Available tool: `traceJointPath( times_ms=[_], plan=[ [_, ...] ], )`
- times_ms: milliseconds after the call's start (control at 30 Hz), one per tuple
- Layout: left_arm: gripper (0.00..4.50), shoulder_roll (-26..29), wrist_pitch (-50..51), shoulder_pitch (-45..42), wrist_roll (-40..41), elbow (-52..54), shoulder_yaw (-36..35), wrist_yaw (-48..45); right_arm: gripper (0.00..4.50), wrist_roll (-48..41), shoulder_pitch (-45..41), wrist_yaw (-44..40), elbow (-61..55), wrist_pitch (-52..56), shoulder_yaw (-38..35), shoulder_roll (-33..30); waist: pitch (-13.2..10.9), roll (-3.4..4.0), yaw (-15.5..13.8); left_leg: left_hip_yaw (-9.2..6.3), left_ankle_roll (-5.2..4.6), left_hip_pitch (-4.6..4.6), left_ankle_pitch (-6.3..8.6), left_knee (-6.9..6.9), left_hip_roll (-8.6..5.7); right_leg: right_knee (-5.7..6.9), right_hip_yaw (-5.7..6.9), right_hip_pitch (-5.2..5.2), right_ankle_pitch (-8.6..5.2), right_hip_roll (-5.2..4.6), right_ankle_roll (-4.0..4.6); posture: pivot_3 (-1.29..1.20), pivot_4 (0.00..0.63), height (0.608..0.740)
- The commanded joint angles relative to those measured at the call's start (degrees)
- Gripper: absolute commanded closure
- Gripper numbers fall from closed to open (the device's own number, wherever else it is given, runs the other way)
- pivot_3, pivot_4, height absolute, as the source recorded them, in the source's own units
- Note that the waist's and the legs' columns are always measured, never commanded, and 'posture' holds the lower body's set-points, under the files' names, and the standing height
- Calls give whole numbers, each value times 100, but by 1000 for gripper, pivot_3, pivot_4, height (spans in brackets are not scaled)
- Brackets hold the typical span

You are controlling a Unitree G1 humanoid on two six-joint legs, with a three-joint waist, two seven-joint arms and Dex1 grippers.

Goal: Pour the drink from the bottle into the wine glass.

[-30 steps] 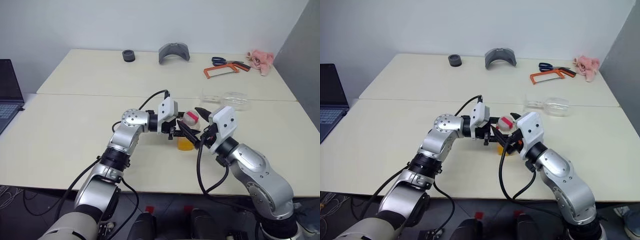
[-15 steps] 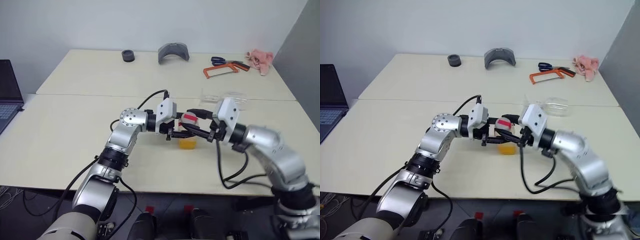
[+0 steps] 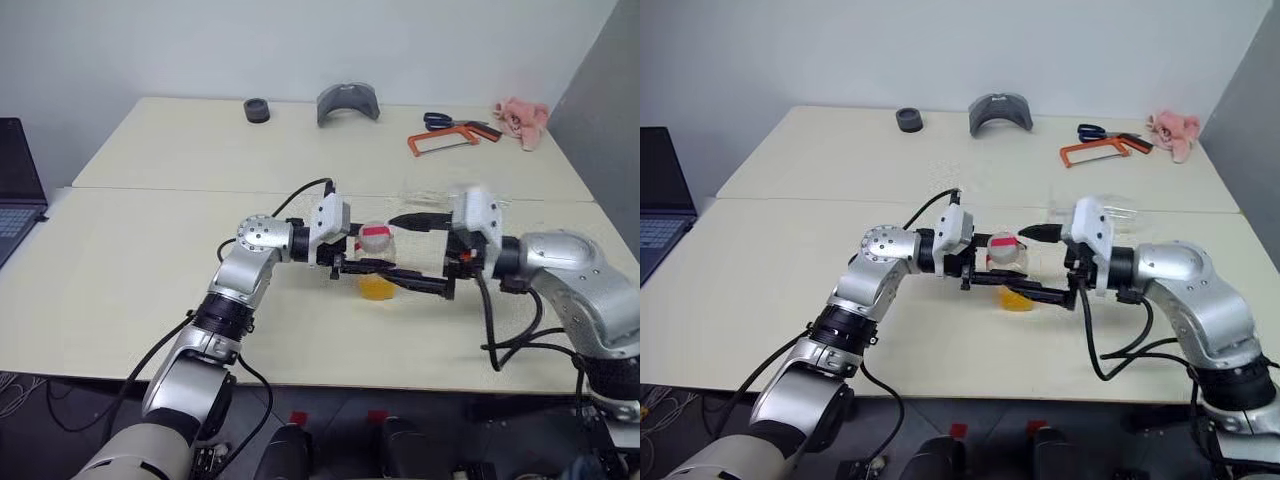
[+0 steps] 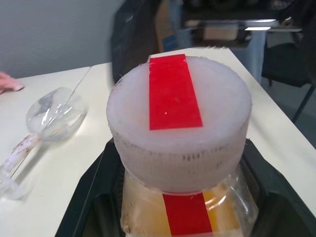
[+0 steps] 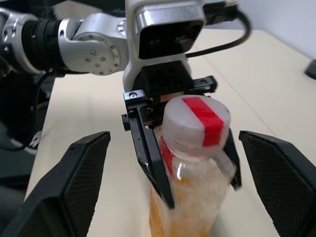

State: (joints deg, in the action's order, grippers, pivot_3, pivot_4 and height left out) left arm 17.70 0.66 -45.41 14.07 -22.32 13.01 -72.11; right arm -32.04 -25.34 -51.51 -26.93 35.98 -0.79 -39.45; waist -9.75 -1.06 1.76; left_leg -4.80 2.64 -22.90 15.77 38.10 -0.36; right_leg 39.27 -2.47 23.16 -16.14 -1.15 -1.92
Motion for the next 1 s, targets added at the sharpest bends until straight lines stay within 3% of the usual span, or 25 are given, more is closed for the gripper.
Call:
traceJointPath(
  times_ms=[33,133,300,533,800,900,1000],
  plan=[
    [2323,-15,-98,-104,-80,-60,-141,217,191,-70,557,1526,-1281,403,-390,610,1,-1,8,-2,0,0,0,0,2,2,0,-1,0,1,0,0,150,740],
    [2323,-57,-133,-169,-107,-154,-114,250,191,820,848,2772,-1705,359,168,1301,2,1,22,2,1,6,-1,1,-1,16,-8,4,-1,7,-1,0,150,740],
    [2323,-87,-220,-283,-138,-309,-74,181,191,1384,870,3603,-1861,394,848,1990,2,1,14,3,2,10,-5,8,-8,28,-8,3,-1,7,-2,0,150,740],
    [2323,-188,-371,-423,-172,-549,-48,120,191,1853,910,3715,-1512,190,1049,2040,2,1,13,7,2,10,-5,9,-11,26,-6,2,-1,7,-2,0,150,740],
    [2323,-222,-403,-370,-180,-520,-41,106,191,1777,870,3646,-1331,190,909,2158,2,0,13,8,1,9,-5,8,-10,26,-6,2,-1,8,-2,0,150,740],
    [2323,-227,-401,-346,-181,-499,-40,109,798,1668,819,3562,-1300,165,837,2206,2,0,13,7,1,9,-5,8,-10,26,-6,2,-1,8,-2,0,150,740],
    [2323,-219,-393,-307,-179,-463,-34,104,1840,1590,795,3424,-1278,121,833,2209,2,0,14,7,1,9,-5,8,-10,26,-6,2,-1,8,-2,0,150,740]
  ],
)
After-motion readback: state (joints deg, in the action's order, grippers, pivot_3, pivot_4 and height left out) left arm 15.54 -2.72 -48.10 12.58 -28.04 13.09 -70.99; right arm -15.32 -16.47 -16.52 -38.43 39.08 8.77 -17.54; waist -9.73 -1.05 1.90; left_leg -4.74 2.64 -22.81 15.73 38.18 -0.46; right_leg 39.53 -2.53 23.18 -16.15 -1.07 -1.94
